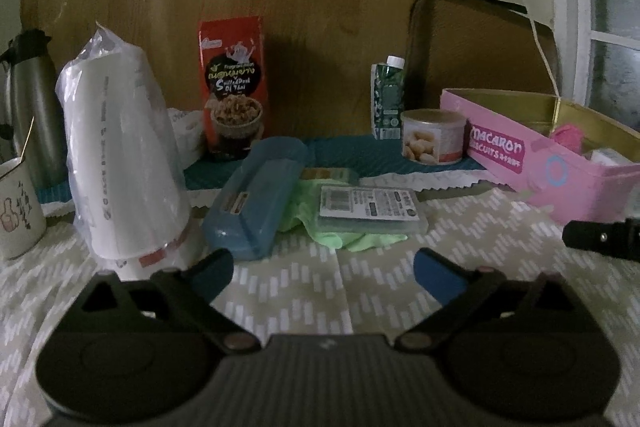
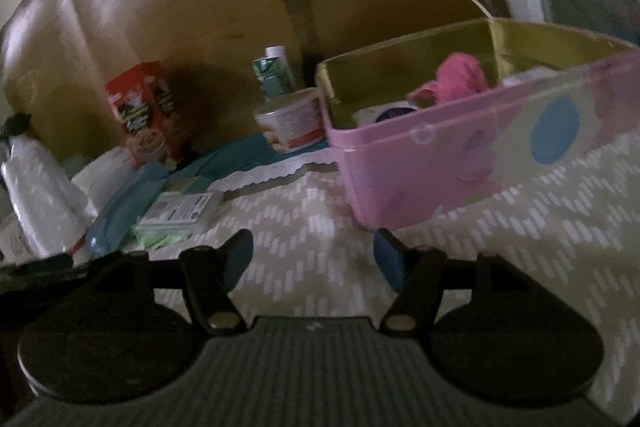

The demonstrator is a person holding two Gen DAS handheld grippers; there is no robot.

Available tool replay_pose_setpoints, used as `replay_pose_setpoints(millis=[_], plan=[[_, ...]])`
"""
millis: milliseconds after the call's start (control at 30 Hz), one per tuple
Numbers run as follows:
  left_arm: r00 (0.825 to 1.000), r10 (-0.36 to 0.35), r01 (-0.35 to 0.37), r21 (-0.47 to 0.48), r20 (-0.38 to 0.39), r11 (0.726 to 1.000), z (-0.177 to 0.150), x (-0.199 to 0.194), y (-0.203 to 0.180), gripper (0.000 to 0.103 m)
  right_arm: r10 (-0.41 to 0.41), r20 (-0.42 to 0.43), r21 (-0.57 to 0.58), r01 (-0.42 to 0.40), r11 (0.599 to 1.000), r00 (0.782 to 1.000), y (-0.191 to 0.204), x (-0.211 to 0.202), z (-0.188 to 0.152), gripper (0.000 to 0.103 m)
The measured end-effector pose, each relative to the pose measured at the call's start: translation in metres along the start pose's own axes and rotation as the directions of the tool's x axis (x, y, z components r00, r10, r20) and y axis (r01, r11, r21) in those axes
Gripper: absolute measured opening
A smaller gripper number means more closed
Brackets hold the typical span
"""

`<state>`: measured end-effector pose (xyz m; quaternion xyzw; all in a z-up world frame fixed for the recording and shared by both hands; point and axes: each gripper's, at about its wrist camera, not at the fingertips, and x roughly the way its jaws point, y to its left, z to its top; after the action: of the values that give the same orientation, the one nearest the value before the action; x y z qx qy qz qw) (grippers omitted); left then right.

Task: Organize soft objects

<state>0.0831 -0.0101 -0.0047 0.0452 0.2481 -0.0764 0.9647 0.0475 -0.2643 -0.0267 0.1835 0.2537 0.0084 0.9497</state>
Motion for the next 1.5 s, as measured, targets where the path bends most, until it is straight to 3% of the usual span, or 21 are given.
replay_pose_setpoints(millis=[200, 533, 667, 767, 967, 1100, 1233, 1367, 1433, 1500], plan=[[1.000, -0.019, 0.019, 0.016, 0.017, 1.000, -0.001, -0.004, -0.002, 0.102, 0.017, -0.016, 0.104, -0.015, 0.994, 1.000, -0.014, 0.004, 0.004, 0.072], [0.978, -0.145, 0.136, 0.073, 0.148, 0.988, -0.006, -0.029, -0.006, 0.103, 0.044, 0.007, -0.044, -0.043, 0.998, 0.999, 0.005, -0.001, -0.001, 0.072], [0.974, -0.146, 0.147, 0.007, 0.175, 0.989, -0.006, -0.033, 0.004, 0.103, 0.043, 0.003, -0.138, -0.042, 0.989, 0.999, 0.019, -0.002, -0.005, 0.072], [0.967, -0.115, 0.140, -0.099, 0.228, 0.985, -0.008, -0.041, 0.022, 0.103, 0.048, -0.028, -0.168, -0.052, 0.984, 0.998, 0.022, 0.003, -0.004, 0.072], [0.968, -0.061, 0.138, -0.309, 0.245, 0.941, -0.011, -0.040, 0.058, 0.103, 0.130, -0.082, -0.210, -0.145, 0.967, 0.988, 0.044, 0.025, 0.009, 0.072], [0.973, -0.065, 0.140, -0.344, 0.220, 0.928, -0.010, -0.033, 0.065, 0.103, 0.151, -0.109, -0.327, -0.179, 0.928, 0.983, 0.085, 0.057, 0.021, 0.073], [0.973, -0.059, 0.133, -0.337, 0.223, 0.932, -0.012, -0.034, 0.062, 0.103, 0.169, -0.183, -0.318, -0.221, 0.922, 0.969, 0.111, 0.099, 0.035, 0.078], [0.973, -0.061, 0.135, -0.337, 0.222, 0.932, -0.012, -0.035, 0.062, 0.103, 0.133, -0.227, -0.404, -0.217, 0.889, 0.965, 0.131, 0.130, 0.033, 0.079], [0.973, -0.071, 0.145, -0.339, 0.220, 0.930, -0.011, -0.033, 0.064, 0.103, 0.131, -0.239, -0.407, -0.222, 0.886, 0.962, 0.130, 0.130, 0.035, 0.073], [0.973, -0.078, 0.150, -0.340, 0.216, 0.928, -0.011, -0.032, 0.064, 0.103, 0.117, -0.237, -0.412, -0.208, 0.887, 0.965, 0.124, 0.125, 0.038, 0.054]])
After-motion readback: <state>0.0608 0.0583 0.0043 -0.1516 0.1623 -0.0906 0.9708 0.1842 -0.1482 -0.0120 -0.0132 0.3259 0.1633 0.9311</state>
